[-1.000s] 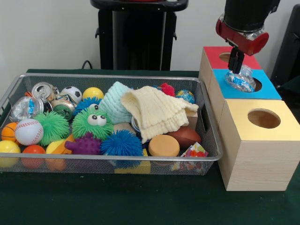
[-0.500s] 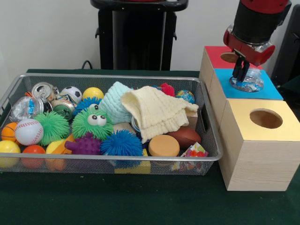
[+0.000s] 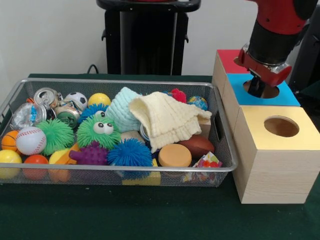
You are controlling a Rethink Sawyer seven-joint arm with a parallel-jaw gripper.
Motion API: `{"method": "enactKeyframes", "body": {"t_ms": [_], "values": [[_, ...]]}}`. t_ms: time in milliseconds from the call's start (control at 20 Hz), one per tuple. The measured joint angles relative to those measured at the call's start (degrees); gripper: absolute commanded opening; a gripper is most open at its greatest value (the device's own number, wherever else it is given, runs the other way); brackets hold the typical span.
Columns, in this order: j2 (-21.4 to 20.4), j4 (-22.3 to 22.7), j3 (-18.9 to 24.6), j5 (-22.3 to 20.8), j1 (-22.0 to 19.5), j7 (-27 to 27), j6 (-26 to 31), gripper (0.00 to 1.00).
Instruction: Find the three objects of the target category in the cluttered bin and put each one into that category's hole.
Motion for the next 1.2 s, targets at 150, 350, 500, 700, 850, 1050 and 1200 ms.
{"method": "enactKeyframes", "body": {"t_ms": [150,350,500,700,850,1050,1200], "values": [[-0.36,-0.02,-0.02,-0.74,-1.17,0.0,0.12,0.0],[-2.32,-0.1,0.26,-2.14,-3.21,0.0,2.87,0.0],[-4.97,-0.84,0.3,-3.96,-4.33,0.0,7.73,0.0],[-10.07,-2.76,-0.59,-7.92,-6.15,0.0,17.47,0.0],[-12.94,-3.52,-0.99,-8.94,-7.01,0.0,21.31,0.0],[-15.75,-4.29,-1.05,-9.07,-7.74,0.0,21.69,0.0],[-16.19,-5.19,-0.99,-9.6,-8.13,0.0,19.53,0.0]]}}
